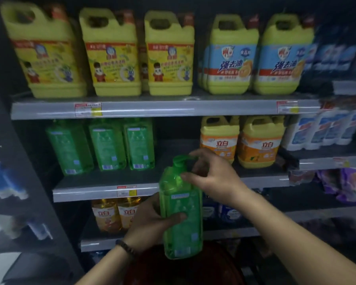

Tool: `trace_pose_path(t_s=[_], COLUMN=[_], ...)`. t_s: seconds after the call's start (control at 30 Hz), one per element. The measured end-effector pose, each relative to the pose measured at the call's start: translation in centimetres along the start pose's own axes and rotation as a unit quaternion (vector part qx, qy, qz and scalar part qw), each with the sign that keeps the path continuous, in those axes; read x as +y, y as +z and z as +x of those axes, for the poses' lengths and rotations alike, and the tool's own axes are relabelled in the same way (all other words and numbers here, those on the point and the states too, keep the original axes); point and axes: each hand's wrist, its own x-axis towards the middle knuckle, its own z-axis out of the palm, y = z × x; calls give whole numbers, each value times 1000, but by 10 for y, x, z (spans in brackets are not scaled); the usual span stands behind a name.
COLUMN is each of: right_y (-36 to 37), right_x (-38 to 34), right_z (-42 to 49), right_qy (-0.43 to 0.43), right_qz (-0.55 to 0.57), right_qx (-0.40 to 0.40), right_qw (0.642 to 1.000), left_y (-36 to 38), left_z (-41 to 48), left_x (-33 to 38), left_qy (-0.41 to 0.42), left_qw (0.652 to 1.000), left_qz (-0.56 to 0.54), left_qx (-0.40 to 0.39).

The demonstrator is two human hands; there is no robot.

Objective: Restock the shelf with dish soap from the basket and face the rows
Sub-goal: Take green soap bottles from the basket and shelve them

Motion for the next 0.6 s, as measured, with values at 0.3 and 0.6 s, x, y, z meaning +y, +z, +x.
trace_pose_path(t_s=[0.3,0.6], right_y=[71,96], right_x=[43,23], right_z=[-25,41], right_qy=[73,161], right_qz=[15,-81], right_qx=[-12,61], right_qw=[997,982], left_y=[-16,-24], left_z=[58,114], left_x=[43,73], left_qy=[-34,-61], left_qw=[997,998], left_qz=[-58,-31], left_qx=[48,6])
